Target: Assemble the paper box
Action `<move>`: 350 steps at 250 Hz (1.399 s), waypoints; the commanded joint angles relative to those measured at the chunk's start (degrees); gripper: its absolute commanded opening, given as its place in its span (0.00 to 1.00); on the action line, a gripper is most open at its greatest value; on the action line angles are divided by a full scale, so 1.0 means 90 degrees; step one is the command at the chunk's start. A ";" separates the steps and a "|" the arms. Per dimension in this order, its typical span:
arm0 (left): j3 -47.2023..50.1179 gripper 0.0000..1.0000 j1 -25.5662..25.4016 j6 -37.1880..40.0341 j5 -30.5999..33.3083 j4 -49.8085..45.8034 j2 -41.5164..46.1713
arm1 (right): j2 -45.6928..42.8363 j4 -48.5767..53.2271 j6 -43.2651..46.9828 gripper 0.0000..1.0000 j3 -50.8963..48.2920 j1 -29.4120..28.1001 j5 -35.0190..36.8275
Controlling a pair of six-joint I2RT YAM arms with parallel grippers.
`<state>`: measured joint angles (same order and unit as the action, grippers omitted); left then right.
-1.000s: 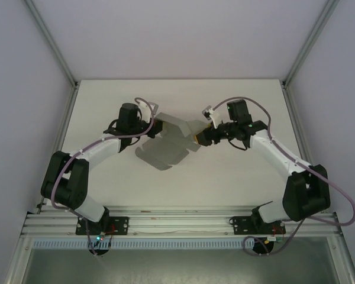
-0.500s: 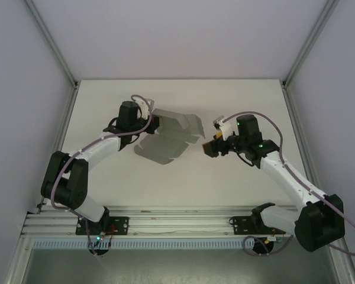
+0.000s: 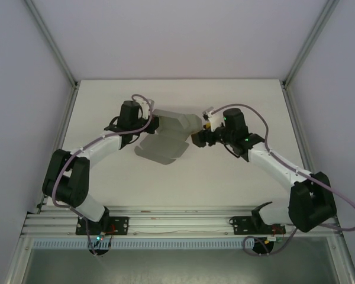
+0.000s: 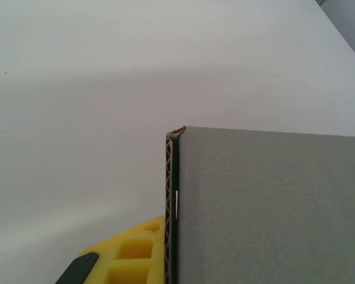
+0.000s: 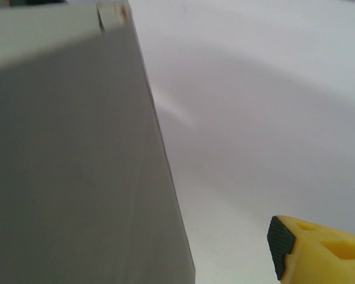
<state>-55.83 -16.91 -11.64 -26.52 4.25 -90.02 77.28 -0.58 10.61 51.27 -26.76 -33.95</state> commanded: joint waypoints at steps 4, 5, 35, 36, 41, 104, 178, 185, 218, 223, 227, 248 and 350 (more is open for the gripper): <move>-0.0178 0.00 -0.0104 -0.0216 -0.0047 0.0044 -0.0030 | 0.0275 -0.0565 -0.0232 0.85 0.0205 -0.0103 0.0373; -0.0181 0.00 -0.0099 -0.0228 -0.0044 0.0045 -0.0029 | 0.0283 -0.0563 -0.0237 0.85 0.0204 -0.0108 0.0383; -0.0181 0.00 -0.0104 -0.0562 -0.0071 0.0123 0.0013 | 0.0591 -0.0545 -0.0202 0.95 0.0197 -0.0238 0.0938; -0.0182 0.00 -0.0104 -0.0572 -0.0071 0.0128 0.0017 | 0.0602 -0.0548 -0.0202 0.95 0.0200 -0.0248 0.0964; -0.0183 0.00 -0.0096 -0.0604 -0.0078 0.0133 0.0017 | 0.0652 -0.0567 -0.0203 0.98 0.0195 -0.0278 0.1099; -0.0231 0.00 -0.0110 -0.0748 0.0102 0.0022 0.0041 | 0.0962 -0.0751 -0.0066 1.00 0.0221 -0.0672 0.2940; -0.0227 0.00 -0.0107 -0.0760 0.0564 -0.0155 0.0043 | 0.0461 -0.0605 -0.0142 1.00 0.0125 -0.0729 0.3146; -0.0222 0.00 -0.0111 -0.0713 0.0633 -0.0191 0.0041 | 0.0271 -0.0579 -0.0193 1.00 0.0080 -0.0728 0.3065; -0.0189 0.00 -0.0111 -0.0612 0.1091 -0.0384 0.0051 | -0.0777 -0.0191 -0.0350 1.00 -0.0162 -0.0723 0.2484; -0.0179 0.00 -0.0107 -0.0597 0.1144 -0.0385 0.0059 | -0.0944 -0.0123 -0.0326 1.00 -0.0209 -0.0711 0.2378; -0.0167 0.00 -0.0111 -0.0621 0.1157 -0.0375 0.0065 | -0.1071 -0.0082 -0.0302 1.00 -0.0256 -0.0717 0.2312; -0.0118 0.00 -0.0106 -0.0630 0.1168 -0.0347 0.0073 | -0.1757 -0.0106 -0.0546 1.00 -0.0531 -0.0601 0.1873; -0.0072 0.00 -0.0107 -0.0503 0.1112 -0.0317 0.0178 | -0.1564 0.0754 -0.0836 0.76 -0.0149 0.0659 0.0617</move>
<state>-55.90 -17.63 -16.62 -17.47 1.91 -90.02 58.41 1.08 1.85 46.19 -22.28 -21.12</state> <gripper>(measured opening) 0.086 0.823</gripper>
